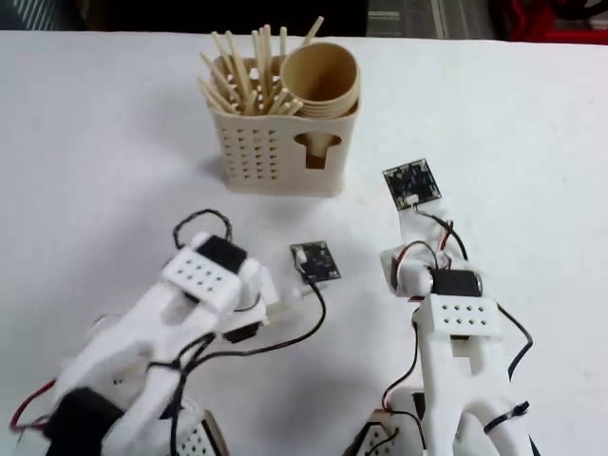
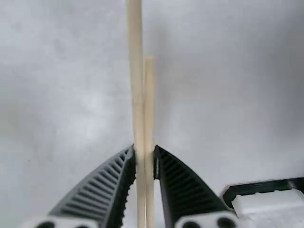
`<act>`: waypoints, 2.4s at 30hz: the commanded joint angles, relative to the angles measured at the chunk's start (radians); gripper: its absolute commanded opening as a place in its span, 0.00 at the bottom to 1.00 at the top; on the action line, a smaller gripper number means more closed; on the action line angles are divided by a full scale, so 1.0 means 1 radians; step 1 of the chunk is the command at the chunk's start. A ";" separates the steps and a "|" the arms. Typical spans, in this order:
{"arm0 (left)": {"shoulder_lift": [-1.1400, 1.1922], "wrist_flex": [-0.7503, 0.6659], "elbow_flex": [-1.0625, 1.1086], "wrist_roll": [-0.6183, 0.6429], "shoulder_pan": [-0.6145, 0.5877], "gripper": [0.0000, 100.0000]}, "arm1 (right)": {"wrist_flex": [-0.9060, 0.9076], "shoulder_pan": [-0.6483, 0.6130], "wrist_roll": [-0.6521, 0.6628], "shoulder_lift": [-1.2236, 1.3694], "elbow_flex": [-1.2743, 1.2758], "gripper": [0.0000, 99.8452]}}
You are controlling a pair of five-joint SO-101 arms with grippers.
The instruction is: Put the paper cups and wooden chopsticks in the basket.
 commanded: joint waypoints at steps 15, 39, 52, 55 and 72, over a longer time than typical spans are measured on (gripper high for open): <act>-0.142 0.293 -0.367 0.015 0.005 0.02 | -0.013 0.008 -0.011 -0.024 -0.009 0.02; -0.087 -0.178 0.262 -0.028 0.199 0.19 | -0.013 0.008 -0.011 -0.022 -0.009 0.02; -0.090 -0.181 0.244 -0.020 0.257 0.19 | -0.013 0.008 -0.011 -0.022 -0.009 0.02; -0.090 -0.152 0.216 -0.018 0.262 0.19 | -0.013 0.008 -0.011 -0.022 -0.009 0.02; -0.085 -0.172 0.247 -0.018 0.383 0.19 | -0.031 0.008 -0.005 -0.021 -0.009 0.02</act>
